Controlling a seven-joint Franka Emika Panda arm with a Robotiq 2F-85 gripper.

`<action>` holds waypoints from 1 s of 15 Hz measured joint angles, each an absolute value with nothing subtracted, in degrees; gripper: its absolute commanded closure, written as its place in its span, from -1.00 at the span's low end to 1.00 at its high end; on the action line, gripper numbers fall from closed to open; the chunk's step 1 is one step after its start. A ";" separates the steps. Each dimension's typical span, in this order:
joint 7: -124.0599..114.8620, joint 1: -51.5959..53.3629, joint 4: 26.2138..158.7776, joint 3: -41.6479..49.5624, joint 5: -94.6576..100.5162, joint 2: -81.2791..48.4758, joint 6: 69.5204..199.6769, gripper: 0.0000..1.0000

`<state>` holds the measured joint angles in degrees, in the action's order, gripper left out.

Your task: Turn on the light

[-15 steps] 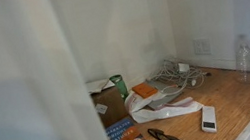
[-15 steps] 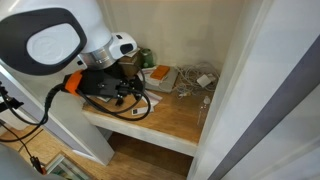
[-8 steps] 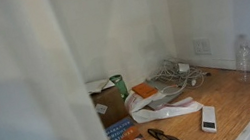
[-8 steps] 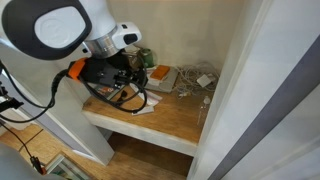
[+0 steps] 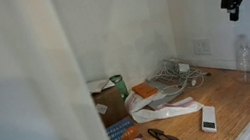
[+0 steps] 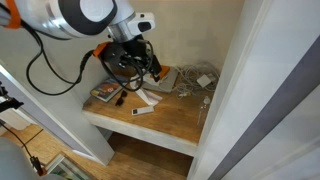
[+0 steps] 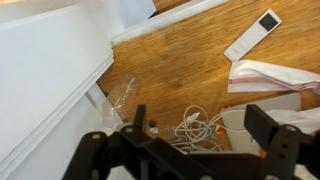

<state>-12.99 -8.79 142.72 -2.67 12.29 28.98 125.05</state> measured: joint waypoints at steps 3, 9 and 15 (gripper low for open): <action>-22.17 -10.70 138.74 -5.39 17.23 23.13 126.52 -1.00; -36.37 -11.35 129.69 -5.94 24.39 11.36 127.30 -0.47; -50.11 -10.01 119.02 -3.07 30.27 -1.51 132.96 0.40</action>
